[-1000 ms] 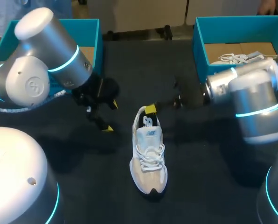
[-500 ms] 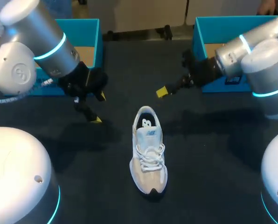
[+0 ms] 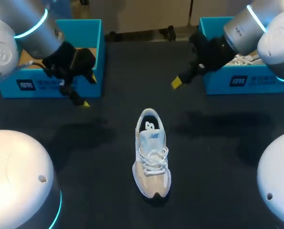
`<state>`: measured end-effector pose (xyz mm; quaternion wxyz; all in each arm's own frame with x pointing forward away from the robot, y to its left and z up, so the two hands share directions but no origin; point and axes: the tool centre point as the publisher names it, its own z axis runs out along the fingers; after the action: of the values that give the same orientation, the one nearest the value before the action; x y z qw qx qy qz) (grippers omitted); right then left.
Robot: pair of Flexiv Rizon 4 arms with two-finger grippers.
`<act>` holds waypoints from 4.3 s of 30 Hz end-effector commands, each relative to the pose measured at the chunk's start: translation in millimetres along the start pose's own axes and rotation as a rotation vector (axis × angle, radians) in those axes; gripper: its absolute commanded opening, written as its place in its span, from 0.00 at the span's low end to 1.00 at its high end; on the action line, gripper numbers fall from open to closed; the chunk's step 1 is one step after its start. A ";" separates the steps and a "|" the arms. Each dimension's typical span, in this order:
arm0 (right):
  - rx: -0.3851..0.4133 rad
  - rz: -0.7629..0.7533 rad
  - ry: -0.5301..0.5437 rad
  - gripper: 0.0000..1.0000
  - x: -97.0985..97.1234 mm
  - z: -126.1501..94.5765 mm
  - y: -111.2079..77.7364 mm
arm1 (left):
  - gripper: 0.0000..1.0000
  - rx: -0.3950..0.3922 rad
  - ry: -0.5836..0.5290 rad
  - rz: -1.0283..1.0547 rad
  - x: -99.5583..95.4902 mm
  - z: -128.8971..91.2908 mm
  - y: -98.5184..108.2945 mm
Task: Take the shoe out of the shoebox, open the shoe tongue, remove and reinsert the insole, then place the shoe into the shoebox
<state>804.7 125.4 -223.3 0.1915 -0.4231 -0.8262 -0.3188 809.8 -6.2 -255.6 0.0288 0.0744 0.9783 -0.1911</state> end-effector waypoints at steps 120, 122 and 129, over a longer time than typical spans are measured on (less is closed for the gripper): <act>0.016 0.450 -0.891 0.00 -10.0 150.3 -76.6 | 1.00 -0.020 0.140 0.457 -57.2 -63.1 94.1; 0.025 0.457 -0.889 0.00 -12.9 156.8 -77.2 | 1.00 -0.020 0.140 0.457 -57.2 -63.1 94.1; 0.055 0.488 -0.899 0.00 -21.4 170.6 -78.7 | 1.00 -0.020 0.140 0.457 -57.2 -63.1 94.1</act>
<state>739.8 186.8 -378.3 -0.1024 -0.6931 -0.7126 -0.0363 879.0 95.8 -227.4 0.0051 0.3063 0.9374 -0.1659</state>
